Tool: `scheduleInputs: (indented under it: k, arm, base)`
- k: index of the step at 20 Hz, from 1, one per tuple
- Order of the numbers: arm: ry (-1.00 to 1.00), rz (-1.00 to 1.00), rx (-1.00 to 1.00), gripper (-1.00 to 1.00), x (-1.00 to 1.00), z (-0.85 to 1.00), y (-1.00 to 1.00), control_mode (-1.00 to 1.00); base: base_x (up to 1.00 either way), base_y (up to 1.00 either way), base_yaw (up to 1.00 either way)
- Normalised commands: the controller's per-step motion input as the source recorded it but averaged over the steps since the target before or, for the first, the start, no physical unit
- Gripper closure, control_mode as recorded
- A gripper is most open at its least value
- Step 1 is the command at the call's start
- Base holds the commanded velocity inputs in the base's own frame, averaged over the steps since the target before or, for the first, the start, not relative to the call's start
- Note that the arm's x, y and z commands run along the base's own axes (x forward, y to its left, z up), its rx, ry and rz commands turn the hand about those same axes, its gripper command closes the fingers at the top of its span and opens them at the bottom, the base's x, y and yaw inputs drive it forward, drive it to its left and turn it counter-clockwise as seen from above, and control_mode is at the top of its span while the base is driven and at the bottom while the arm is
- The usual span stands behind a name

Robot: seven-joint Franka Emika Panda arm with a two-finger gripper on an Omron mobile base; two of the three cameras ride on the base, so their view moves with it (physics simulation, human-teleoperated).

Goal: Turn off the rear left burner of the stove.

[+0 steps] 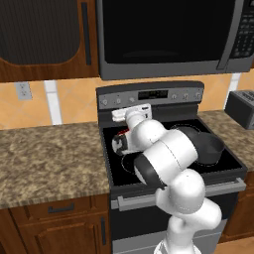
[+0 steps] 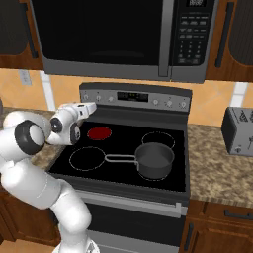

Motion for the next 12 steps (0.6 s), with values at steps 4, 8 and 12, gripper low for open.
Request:
scheduleInputs:
  k: [4,8,12]
  arm:
    - [0.00,0.00,0.00,-1.00,0.40,-0.14,0.00,-1.00]
    - [-0.05,0.00,0.00,-1.00,0.44,-0.19,0.00,-1.00]
    - [-0.14,0.00,0.00,-1.00,0.25,-0.31,-0.26,-1.00]
  base:
    - [0.00,0.00,0.00]
    - [0.00,0.00,0.00]
    - [0.00,0.00,0.00]
